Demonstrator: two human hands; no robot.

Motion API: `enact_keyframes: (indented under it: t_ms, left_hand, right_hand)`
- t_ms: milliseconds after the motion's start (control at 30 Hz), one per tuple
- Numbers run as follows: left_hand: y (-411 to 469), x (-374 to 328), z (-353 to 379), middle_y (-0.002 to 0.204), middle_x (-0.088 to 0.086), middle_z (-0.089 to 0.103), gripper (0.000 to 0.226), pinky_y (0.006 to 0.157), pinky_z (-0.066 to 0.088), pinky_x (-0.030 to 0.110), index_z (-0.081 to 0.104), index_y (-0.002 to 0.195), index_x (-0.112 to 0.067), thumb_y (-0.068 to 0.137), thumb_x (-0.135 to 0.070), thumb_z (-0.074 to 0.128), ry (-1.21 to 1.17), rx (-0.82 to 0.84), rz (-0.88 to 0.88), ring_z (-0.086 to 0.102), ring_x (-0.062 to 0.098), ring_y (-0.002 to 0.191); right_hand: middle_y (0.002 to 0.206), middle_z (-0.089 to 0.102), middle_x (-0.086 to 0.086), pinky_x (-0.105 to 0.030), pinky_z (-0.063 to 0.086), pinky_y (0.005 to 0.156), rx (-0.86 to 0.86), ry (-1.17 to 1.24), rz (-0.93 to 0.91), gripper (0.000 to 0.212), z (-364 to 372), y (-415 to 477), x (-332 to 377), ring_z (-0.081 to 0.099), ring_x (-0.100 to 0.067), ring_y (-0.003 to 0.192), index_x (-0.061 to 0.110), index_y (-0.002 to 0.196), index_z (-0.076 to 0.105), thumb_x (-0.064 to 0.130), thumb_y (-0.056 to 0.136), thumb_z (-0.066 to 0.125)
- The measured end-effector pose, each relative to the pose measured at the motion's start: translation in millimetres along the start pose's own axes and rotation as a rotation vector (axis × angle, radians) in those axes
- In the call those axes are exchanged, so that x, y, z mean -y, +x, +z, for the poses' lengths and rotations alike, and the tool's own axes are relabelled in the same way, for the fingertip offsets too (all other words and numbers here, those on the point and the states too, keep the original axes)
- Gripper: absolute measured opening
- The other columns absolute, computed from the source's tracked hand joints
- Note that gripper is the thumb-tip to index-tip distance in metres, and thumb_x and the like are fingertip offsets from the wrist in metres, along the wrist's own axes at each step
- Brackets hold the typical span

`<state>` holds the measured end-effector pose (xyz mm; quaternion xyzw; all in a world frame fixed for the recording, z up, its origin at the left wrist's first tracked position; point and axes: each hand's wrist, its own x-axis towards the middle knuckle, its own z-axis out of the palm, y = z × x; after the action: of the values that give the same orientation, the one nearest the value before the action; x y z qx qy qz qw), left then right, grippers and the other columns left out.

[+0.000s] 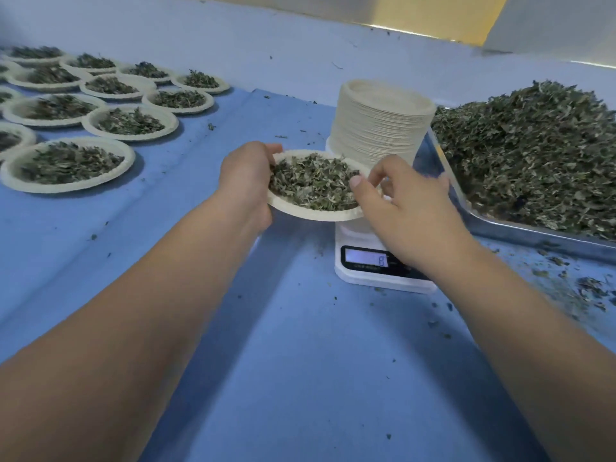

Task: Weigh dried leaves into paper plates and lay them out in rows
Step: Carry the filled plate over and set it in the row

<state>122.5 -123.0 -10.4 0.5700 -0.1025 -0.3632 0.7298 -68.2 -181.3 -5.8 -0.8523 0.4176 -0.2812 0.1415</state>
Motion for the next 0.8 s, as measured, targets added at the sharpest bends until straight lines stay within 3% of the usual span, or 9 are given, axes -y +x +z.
enact_keyframes:
  t_ms: [167, 333, 400, 500, 567, 667, 733, 800]
  left_hand:
    - [-9, -29, -87, 0.120, 0.020, 0.066, 0.045, 0.089, 0.057, 0.064, 0.075, 0.112, -0.015, 0.091, -0.004, 0.036, -0.021, -0.183, 0.066, 0.072, 0.038, 0.103]
    - [-30, -44, -174, 0.107, 0.019, 0.072, 0.044, 0.081, 0.061, 0.059, 0.078, 0.106, -0.015, 0.089, -0.001, 0.039, -0.037, -0.385, 0.111, 0.076, 0.036, 0.092]
    - [-38, -48, -204, 0.098, 0.013, 0.073, 0.039, 0.082, 0.063, 0.050, 0.079, 0.096, -0.017, 0.090, -0.003, 0.044, 0.054, -0.473, 0.182, 0.075, 0.030, 0.086]
    - [-48, -56, -245, 0.091, 0.001, 0.074, 0.026, 0.077, 0.054, 0.032, 0.073, 0.079, -0.024, 0.089, -0.011, 0.052, 0.289, -0.616, 0.358, 0.065, 0.017, 0.082]
    - [-55, -59, -267, 0.065, -0.005, 0.054, 0.022, 0.061, 0.038, 0.033, 0.053, 0.066, -0.022, 0.086, -0.016, 0.052, 0.411, -0.684, 0.450, 0.045, 0.015, 0.063]
    - [-65, -60, -290, 0.058, -0.001, 0.029, 0.023, 0.056, 0.018, 0.033, 0.031, 0.065, -0.020, 0.086, -0.017, 0.042, 0.677, -0.728, 0.509, 0.024, 0.018, 0.058]
    - [-73, -61, -294, 0.055, -0.005, 0.031, 0.021, 0.051, 0.016, 0.034, 0.034, 0.064, -0.020, 0.085, -0.017, 0.039, 0.857, -0.762, 0.536, 0.027, 0.016, 0.052]
    - [-77, -63, -294, 0.060, -0.006, 0.047, 0.020, 0.051, 0.026, 0.032, 0.055, 0.075, -0.020, 0.086, -0.021, 0.038, 0.931, -0.785, 0.575, 0.045, 0.013, 0.057]
  right_hand:
    - [0.085, 0.067, 0.015, -0.058, 0.030, 0.115, 0.331, 0.155, -0.165, 0.017, 27, -1, 62, 0.053, 0.001, 0.075, 0.035, 0.084, 0.063, 0.051, 0.087, 0.057]
    - [0.101, 0.067, 0.022, -0.045, 0.037, 0.111, 0.546, 0.184, -0.380, 0.032, 66, -12, 119, 0.055, 0.006, 0.094, 0.043, 0.090, 0.067, 0.069, 0.073, 0.072]
    - [0.108, 0.067, 0.021, -0.041, 0.040, 0.108, 0.582, 0.161, -0.435, 0.031, 85, -19, 141, 0.056, -0.006, 0.107, 0.047, 0.085, 0.066, 0.073, 0.068, 0.074]
    - [0.103, 0.068, 0.018, -0.041, 0.044, 0.102, 0.601, 0.172, -0.529, 0.031, 115, -27, 172, 0.058, -0.013, 0.100, 0.048, 0.085, 0.064, 0.073, 0.069, 0.073]
    - [0.095, 0.066, 0.019, -0.042, 0.045, 0.100, 0.592, 0.193, -0.571, 0.034, 133, -29, 190, 0.057, -0.012, 0.093, 0.044, 0.090, 0.066, 0.072, 0.072, 0.073]
    - [0.091, 0.062, 0.021, -0.045, 0.044, 0.100, 0.575, 0.180, -0.617, 0.041, 156, -31, 215, 0.056, -0.010, 0.093, 0.038, 0.096, 0.067, 0.072, 0.073, 0.071]
    - [0.093, 0.062, 0.019, -0.047, 0.044, 0.101, 0.562, 0.152, -0.641, 0.044, 169, -32, 228, 0.058, -0.014, 0.099, 0.038, 0.096, 0.067, 0.074, 0.072, 0.070]
    - [0.089, 0.061, 0.019, -0.049, 0.044, 0.100, 0.558, 0.115, -0.659, 0.047, 178, -31, 240, 0.059, -0.017, 0.099, 0.038, 0.097, 0.065, 0.078, 0.072, 0.066]
